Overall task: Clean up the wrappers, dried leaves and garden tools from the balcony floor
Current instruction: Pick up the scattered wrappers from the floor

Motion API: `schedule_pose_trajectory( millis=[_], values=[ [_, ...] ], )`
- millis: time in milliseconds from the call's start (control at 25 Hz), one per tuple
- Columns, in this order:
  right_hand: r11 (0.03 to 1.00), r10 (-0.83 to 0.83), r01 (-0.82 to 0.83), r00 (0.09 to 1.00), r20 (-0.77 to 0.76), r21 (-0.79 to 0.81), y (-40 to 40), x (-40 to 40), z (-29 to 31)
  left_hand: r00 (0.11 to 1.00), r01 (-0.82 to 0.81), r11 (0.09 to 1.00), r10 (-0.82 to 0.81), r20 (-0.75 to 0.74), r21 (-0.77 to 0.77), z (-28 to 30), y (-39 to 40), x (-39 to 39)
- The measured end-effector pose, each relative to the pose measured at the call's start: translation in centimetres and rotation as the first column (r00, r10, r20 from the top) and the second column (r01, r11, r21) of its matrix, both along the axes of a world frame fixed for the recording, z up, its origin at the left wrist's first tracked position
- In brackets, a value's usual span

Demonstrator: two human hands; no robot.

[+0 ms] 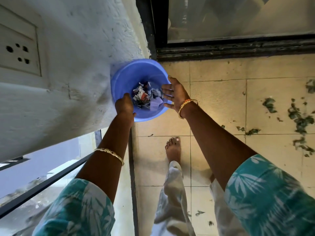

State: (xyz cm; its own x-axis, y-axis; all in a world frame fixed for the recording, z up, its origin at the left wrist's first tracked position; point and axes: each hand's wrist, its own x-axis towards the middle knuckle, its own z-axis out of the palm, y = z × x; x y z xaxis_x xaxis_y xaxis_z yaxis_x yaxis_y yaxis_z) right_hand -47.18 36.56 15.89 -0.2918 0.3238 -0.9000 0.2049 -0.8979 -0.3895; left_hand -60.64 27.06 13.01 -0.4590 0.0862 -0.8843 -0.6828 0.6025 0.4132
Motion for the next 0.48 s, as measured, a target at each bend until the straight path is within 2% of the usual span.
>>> schedule_pose_trajectory(
  millis=[80, 120, 200, 240, 280, 360, 480],
  values=[
    [0.972, -0.056, 0.032, 0.994, 0.097, 0.233, -0.5, 0.9, 0.2, 0.997, 0.042, 0.998, -0.04, -0.06, 0.038, 2.4, 0.7, 1.7],
    [0.923, -0.098, 0.027, 0.981, 0.165, 0.385, -1.0, 1.7, 0.4, 0.993, 0.073, 0.995, -0.067, -0.095, 0.069, 3.5, 0.9, 2.8],
    [0.771, -0.172, -0.042, 0.947, 0.271, 0.636, -2.3, 3.5, 1.5, 0.961, 0.163, 0.979, -0.13, -0.243, 0.123, 4.7, 0.9, 5.7],
    [0.687, -0.209, -0.09, 0.926, 0.315, 0.721, -2.9, 5.1, 2.3, 0.914, 0.267, 0.958, -0.22, -0.342, 0.099, 5.3, 0.9, 7.4],
    [0.612, -0.249, -0.142, 0.899, 0.36, 0.778, -3.6, 6.8, 3.0, 0.83, 0.404, 0.914, -0.354, -0.43, 0.026, 5.7, 0.7, 9.1],
    [0.533, -0.335, -0.202, 0.841, 0.424, 0.822, -4.5, 10.5, 4.2, 0.583, 0.635, 0.75, -0.623, -0.522, -0.186, 6.2, 0.7, 12.6],
    [0.515, -0.458, -0.276, 0.712, 0.533, 0.811, -5.1, 17.8, 4.8, 0.224, 0.847, 0.453, -0.779, -0.586, -0.278, 7.6, 1.3, 18.5]
  ],
)
